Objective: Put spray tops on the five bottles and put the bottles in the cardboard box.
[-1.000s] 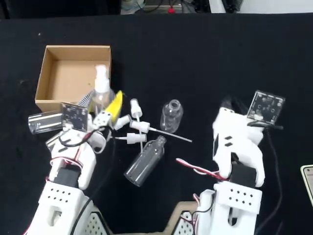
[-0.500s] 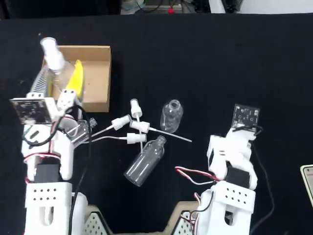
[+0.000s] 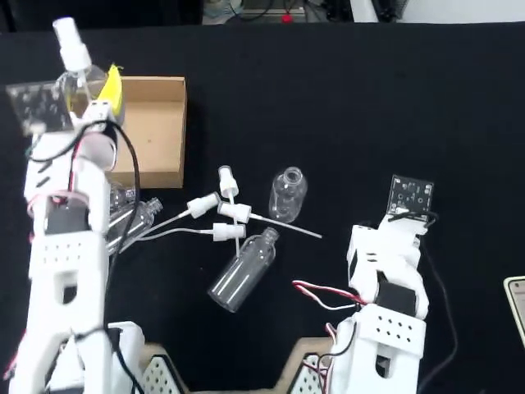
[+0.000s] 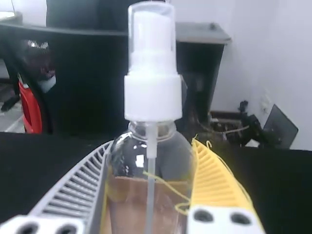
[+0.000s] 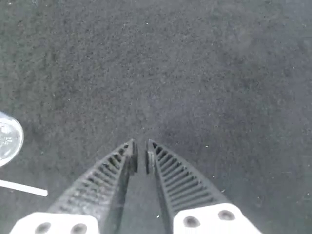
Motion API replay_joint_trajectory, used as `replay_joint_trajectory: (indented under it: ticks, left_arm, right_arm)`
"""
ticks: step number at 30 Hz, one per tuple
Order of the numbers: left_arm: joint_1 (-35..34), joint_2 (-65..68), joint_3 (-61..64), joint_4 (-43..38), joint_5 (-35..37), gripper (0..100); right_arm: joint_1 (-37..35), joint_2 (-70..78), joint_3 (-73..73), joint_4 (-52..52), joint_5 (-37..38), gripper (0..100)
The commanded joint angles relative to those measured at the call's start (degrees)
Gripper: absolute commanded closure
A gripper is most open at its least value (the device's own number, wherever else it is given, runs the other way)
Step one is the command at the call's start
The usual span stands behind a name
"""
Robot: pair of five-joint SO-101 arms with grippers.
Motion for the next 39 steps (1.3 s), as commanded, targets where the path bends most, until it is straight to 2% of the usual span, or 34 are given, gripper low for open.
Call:
replay_joint_trajectory:
  ticks: [1,4,11,14,23,39]
  left_arm:
    - [-1.71,8.62,-8.13,-0.44,-0.35,92]
    - [-3.82,13.8,-9.8,-5.71,-0.35,92]
    - [-5.23,30.59,-10.59,-31.74,-0.26,92]
    - [-5.05,37.89,-12.97,-37.1,-0.18,92]
    - [-5.41,59.25,-29.93,-37.54,-0.18,92]
    - [-8.22,78.07,-47.16,-37.63,0.18,92]
  right_arm:
    - [0.88,-1.36,0.13,-1.67,0.53,95.6]
    - [0.79,-1.36,0.13,-1.76,0.53,95.6]
    - [0.7,-1.36,0.22,-1.85,0.53,95.6]
    - [0.79,-1.36,0.57,-2.02,0.53,95.6]
    - [0.79,-1.36,0.57,-2.02,0.53,95.6]
    - [0.79,-1.36,0.57,-2.11,0.53,95.6]
